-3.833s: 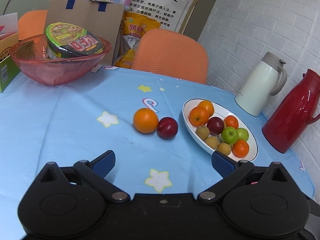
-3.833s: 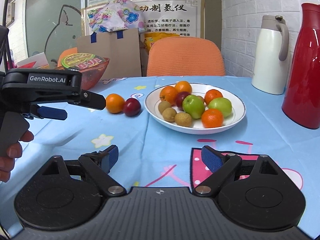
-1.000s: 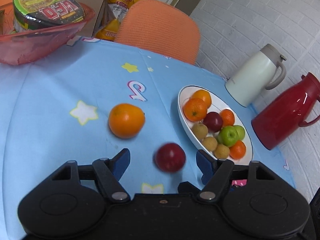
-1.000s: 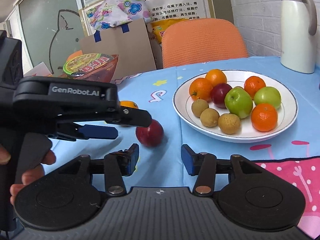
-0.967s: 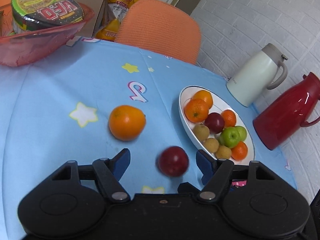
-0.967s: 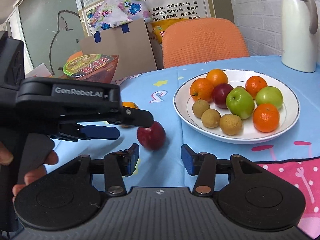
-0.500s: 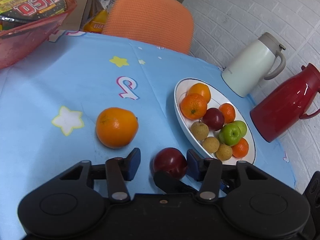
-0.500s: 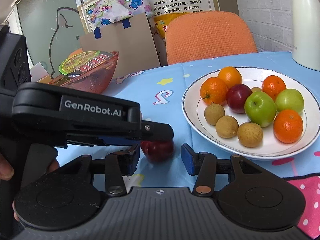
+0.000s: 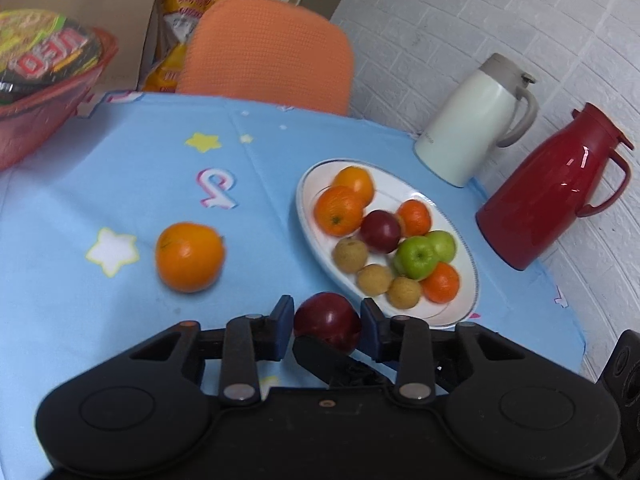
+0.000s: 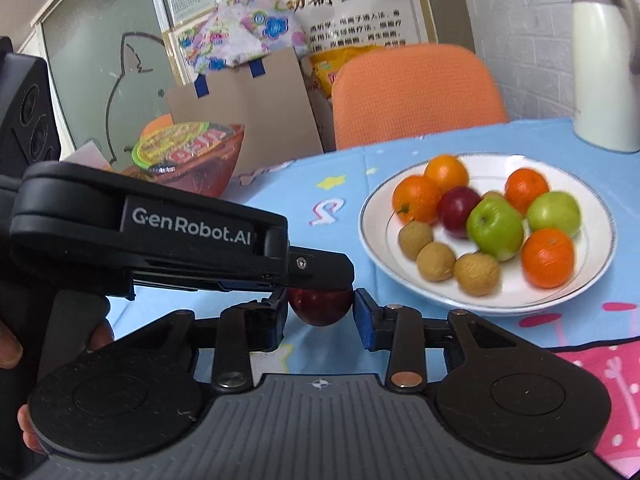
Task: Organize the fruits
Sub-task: 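Carry the small red plum onto the white plate and open both tools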
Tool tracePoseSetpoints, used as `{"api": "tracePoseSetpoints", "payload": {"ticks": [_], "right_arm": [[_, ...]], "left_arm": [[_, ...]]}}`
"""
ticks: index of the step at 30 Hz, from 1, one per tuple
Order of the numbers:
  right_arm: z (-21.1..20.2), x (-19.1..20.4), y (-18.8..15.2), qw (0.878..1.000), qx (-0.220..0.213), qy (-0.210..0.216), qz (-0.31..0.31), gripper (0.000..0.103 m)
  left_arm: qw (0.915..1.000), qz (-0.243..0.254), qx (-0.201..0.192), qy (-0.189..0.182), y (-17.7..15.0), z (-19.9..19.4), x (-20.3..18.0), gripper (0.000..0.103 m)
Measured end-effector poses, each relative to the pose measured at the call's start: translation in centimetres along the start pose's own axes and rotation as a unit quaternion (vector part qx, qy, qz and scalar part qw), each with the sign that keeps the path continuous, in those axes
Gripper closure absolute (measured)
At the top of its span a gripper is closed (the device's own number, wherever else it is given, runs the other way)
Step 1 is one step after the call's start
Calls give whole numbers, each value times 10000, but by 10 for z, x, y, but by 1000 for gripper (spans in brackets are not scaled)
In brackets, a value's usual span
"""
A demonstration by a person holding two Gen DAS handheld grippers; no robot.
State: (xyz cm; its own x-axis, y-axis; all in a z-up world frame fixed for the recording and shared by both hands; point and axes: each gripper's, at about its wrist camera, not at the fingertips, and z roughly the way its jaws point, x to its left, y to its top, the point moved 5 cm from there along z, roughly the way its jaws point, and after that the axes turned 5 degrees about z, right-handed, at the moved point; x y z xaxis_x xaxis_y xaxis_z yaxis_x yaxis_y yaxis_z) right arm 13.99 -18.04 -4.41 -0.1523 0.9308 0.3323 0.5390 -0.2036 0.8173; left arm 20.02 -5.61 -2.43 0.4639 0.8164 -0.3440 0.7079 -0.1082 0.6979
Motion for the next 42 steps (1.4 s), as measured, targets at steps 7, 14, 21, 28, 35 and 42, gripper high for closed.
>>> {"api": "tracePoseSetpoints", "payload": {"ticks": [7,14,21,28,35,42], "right_arm": [[-22,-29,19,9987,-481,-134,60,41],[-18,-63,44,9961,-804,-306,169,41],[4,-86,60,9964,-766,-325,174,41],[20,-94,60,9973,-639,-302,218,40],[25,-97,58,9970,-631,-382,220,37],[23,-98,56,9969,-657,-372,237,19]], "left_arm": [[9991,345,-206,-164,20,10,-43,11],[9971,619,-292,-325,49,41,-70,11],[9970,650,-247,-331,70,73,-68,11],[9975,626,-136,-306,75,94,-55,10],[9977,627,-72,-264,79,105,-52,8],[9974,661,-136,-272,78,105,-52,0]]}}
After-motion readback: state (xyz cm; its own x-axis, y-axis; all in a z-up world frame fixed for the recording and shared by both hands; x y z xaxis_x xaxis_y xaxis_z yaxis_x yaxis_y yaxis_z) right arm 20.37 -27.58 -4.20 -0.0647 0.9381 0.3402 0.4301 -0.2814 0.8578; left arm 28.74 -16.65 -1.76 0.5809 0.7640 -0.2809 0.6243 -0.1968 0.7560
